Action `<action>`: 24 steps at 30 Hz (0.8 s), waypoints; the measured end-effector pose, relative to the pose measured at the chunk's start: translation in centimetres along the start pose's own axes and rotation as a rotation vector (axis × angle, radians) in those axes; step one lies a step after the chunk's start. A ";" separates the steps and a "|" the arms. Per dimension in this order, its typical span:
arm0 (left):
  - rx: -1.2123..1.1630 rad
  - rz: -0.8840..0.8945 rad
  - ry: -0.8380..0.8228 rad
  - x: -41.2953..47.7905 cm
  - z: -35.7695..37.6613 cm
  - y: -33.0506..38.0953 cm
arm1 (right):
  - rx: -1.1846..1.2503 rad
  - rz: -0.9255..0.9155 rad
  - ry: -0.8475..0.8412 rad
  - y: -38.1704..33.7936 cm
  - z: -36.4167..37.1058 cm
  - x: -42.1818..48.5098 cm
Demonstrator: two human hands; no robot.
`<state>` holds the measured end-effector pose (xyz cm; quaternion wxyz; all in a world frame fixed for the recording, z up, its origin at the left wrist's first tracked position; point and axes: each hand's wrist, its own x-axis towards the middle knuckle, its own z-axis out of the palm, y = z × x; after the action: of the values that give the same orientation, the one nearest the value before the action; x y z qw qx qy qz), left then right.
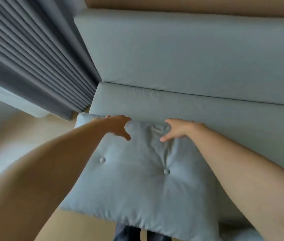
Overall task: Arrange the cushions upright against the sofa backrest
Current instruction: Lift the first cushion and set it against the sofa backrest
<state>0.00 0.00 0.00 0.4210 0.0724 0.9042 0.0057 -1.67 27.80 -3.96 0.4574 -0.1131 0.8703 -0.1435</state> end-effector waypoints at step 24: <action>-0.164 0.334 -0.060 3.6 -1.3 -4.9 | -0.007 -0.077 0.006 -0.5 -2.6 -0.5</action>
<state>-3.89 -4.28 -2.20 0.4453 0.1873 0.8632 0.1471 -3.55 27.87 -1.98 0.4483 -0.1477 0.8673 -0.1582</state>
